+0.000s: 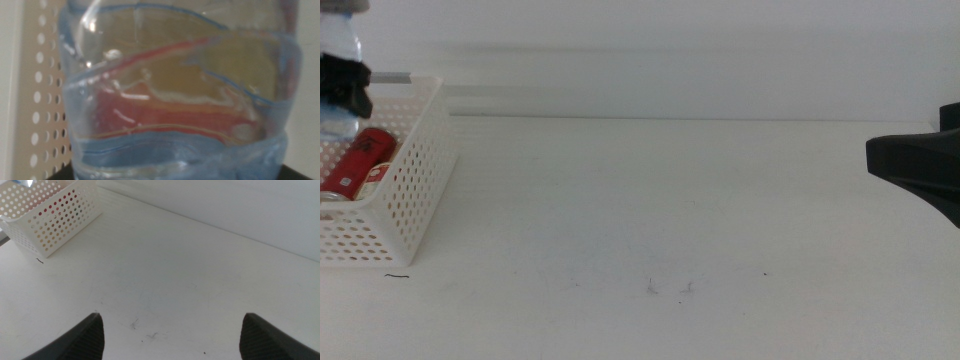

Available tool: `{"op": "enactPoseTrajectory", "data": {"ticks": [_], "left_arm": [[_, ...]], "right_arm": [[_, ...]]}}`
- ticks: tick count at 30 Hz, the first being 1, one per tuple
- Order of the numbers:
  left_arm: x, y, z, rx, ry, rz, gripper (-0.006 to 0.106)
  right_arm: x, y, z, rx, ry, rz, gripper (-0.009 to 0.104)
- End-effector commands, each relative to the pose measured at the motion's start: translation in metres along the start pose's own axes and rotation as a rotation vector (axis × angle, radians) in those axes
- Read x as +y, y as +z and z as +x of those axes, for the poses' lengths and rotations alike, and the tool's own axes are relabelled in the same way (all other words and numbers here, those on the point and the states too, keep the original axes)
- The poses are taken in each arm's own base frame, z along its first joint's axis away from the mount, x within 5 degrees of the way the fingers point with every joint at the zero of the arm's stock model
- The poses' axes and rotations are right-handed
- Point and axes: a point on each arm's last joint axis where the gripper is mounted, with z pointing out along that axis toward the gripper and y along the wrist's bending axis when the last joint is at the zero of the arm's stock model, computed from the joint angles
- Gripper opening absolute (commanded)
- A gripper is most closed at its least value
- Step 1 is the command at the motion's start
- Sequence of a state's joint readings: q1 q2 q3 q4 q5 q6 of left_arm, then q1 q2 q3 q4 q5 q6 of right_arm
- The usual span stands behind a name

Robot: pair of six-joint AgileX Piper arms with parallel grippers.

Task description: Use arms to grab the bottles and put them into the dustbin to the left of the table.

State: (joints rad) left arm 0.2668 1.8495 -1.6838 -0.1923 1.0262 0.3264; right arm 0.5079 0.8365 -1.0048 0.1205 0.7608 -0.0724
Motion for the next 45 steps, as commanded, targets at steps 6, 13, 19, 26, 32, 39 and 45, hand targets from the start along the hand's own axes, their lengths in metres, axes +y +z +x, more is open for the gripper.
{"op": "enactPoseTrajectory", "data": {"ticks": [6,13,19,26,32,39,45], "left_arm": [[0.017,0.042,0.000,0.033,-0.011,-0.014,0.009],[0.020,0.070,0.006,0.092,-0.019,0.000,0.054],[0.015,0.063,0.006,0.104,-0.016,0.013,0.094],[-0.017,0.013,0.005,0.070,0.003,0.019,0.094],[-0.066,-0.046,0.045,-0.106,0.055,0.020,0.094],[-0.122,-0.130,0.125,-0.505,0.175,0.098,0.094],[-0.124,-0.169,0.177,-0.706,0.206,0.112,0.094]], "right_arm": [[-0.001,-0.003,-0.003,-0.016,-0.004,0.008,0.087],[-0.001,-0.003,-0.003,-0.016,-0.004,0.008,0.087],[-0.001,-0.003,-0.003,-0.016,-0.004,0.008,0.087],[-0.001,-0.003,-0.003,-0.016,-0.004,0.008,0.087],[-0.001,-0.003,-0.003,-0.016,-0.004,0.008,0.087],[-0.001,-0.003,-0.003,-0.016,-0.004,0.008,0.087],[-0.001,-0.003,-0.003,-0.016,-0.004,0.008,0.087]]}}
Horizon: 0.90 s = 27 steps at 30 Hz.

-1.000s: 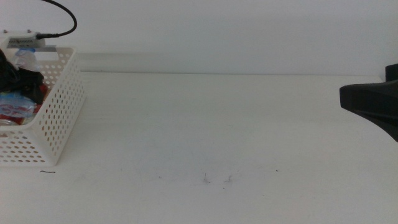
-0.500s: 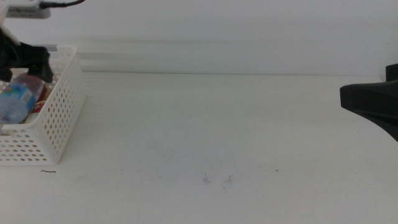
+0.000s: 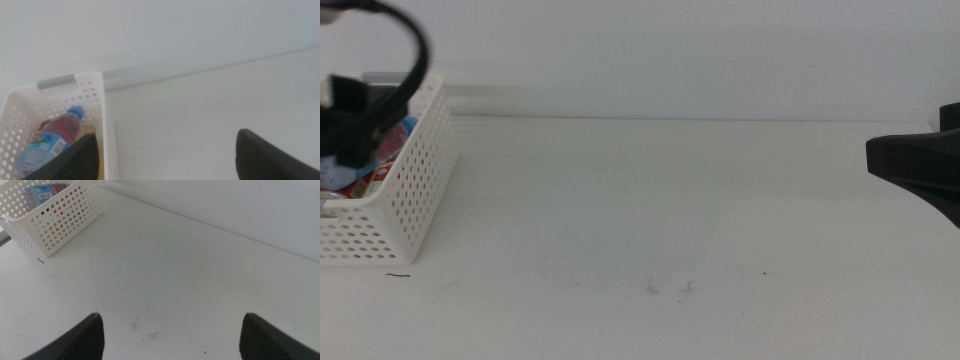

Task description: Use arms to grab the bottles and put them into the dustbin to the left of the table.

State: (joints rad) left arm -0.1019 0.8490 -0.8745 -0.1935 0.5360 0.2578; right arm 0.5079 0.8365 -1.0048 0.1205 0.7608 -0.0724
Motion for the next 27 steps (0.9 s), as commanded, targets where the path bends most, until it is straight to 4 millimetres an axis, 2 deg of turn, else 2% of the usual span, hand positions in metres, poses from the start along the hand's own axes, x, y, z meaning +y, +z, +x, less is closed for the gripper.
{"op": "enactPoseTrajectory", "data": {"ticks": [1,9,16,19,23,25,27], "left_arm": [[-0.003,-0.015,0.005,-0.053,-0.002,-0.002,0.094],[-0.009,-0.042,0.013,-0.038,-0.015,0.034,0.094],[-0.009,-0.043,0.012,-0.056,-0.015,0.030,0.094],[-0.009,-0.043,0.012,-0.056,-0.015,0.030,0.094],[-0.009,-0.042,0.016,-0.048,-0.012,0.027,0.094],[-0.007,-0.045,0.023,-0.118,0.005,-0.006,0.094],[-0.006,-0.044,0.042,-0.173,0.028,-0.043,0.094]], "right_arm": [[-0.001,-0.003,-0.003,-0.016,-0.004,0.008,0.087],[-0.001,-0.003,-0.003,-0.016,-0.004,0.008,0.087],[-0.001,-0.003,-0.003,-0.016,-0.004,0.008,0.087],[-0.004,0.003,0.003,-0.103,-0.019,0.035,0.087],[-0.009,0.006,0.025,-0.241,-0.071,0.085,0.087],[-0.013,0.006,0.049,-0.231,-0.060,0.108,0.087],[-0.019,0.003,0.074,-0.212,-0.047,0.158,0.087]]}}
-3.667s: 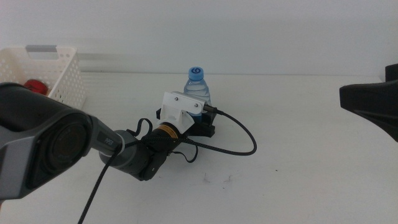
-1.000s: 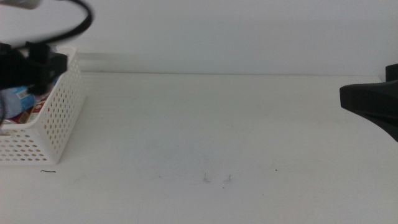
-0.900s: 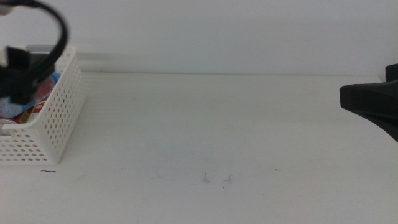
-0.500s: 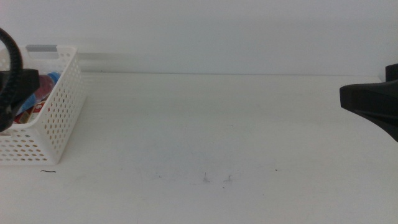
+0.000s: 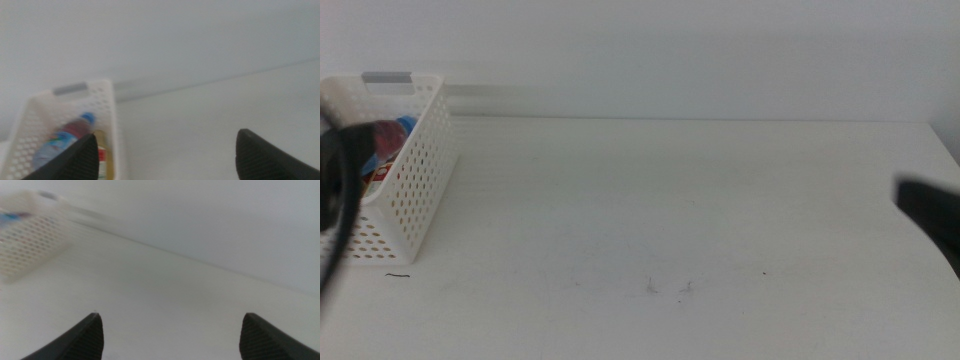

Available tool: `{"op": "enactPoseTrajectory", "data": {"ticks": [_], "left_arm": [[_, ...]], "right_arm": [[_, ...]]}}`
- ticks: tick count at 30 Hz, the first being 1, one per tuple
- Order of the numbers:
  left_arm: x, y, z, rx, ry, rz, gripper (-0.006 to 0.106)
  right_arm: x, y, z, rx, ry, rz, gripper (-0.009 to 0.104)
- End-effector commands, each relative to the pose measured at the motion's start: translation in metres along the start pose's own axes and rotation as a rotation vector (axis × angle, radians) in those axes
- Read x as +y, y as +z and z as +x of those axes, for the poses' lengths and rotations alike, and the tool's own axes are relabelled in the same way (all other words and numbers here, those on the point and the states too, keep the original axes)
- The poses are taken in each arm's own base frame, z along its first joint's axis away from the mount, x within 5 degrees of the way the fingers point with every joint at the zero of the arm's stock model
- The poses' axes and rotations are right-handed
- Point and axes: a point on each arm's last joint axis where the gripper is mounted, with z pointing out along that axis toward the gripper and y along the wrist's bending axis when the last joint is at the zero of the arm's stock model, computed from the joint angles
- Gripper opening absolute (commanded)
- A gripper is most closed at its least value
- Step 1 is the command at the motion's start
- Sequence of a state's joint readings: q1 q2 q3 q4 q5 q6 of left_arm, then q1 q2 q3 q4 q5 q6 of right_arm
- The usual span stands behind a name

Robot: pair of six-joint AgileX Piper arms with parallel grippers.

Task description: Use arms to grab the bottles and put them into the dustbin to the left of the table.

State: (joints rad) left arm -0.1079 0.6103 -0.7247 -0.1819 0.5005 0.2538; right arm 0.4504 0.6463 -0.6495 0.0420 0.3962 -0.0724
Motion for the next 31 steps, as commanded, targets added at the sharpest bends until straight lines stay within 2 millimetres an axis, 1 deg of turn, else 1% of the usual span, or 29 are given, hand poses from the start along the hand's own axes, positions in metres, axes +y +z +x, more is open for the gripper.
{"op": "enactPoseTrajectory", "data": {"ticks": [1,2,4,5,7,8,11,13,16,19,21,23,25,31], "left_arm": [[0.001,-0.003,0.022,-0.073,0.034,-0.044,0.094],[0.000,-0.006,0.036,-0.085,0.044,-0.054,0.094],[-0.003,-0.010,0.062,-0.069,0.039,-0.050,0.094],[-0.005,-0.013,0.077,-0.057,0.029,-0.044,0.094],[-0.008,-0.019,0.099,-0.063,0.015,-0.037,0.094],[-0.010,-0.022,0.118,-0.075,0.011,-0.036,0.094],[-0.012,-0.026,0.136,-0.109,0.014,-0.040,0.094],[-0.013,-0.026,0.147,-0.115,0.013,-0.040,0.094],[-0.014,-0.022,0.162,-0.110,0.012,-0.042,0.094],[-0.015,-0.015,0.177,-0.102,0.009,-0.047,0.094],[-0.014,-0.012,0.184,-0.099,0.007,-0.051,0.094],[-0.014,-0.012,0.182,-0.130,0.006,-0.058,0.094],[-0.015,-0.011,0.186,-0.083,0.000,-0.044,0.094],[-0.015,-0.011,0.186,-0.083,0.000,-0.044,0.094]], "right_arm": [[-0.008,-0.011,0.024,-0.013,-0.014,0.077,0.087],[-0.012,-0.018,0.034,-0.023,-0.014,0.122,0.087],[-0.016,-0.027,0.063,-0.021,-0.004,0.207,0.087],[-0.017,-0.031,0.073,-0.027,0.003,0.237,0.087],[-0.018,-0.039,0.097,-0.045,0.017,0.301,0.087],[-0.017,-0.043,0.118,-0.061,0.023,0.346,0.087],[-0.014,-0.047,0.145,-0.079,0.032,0.395,0.087],[-0.016,-0.041,0.160,-0.032,0.042,0.417,0.087],[-0.017,-0.036,0.171,-0.004,0.044,0.425,0.087],[-0.018,-0.033,0.179,0.017,0.004,0.439,0.087],[-0.019,-0.033,0.175,-0.039,-0.007,0.443,0.087],[-0.019,-0.033,0.176,-0.027,-0.004,0.442,0.087],[-0.019,-0.033,0.175,-0.038,0.001,0.441,0.087],[-0.018,-0.033,0.175,-0.040,0.010,0.437,0.087]]}}
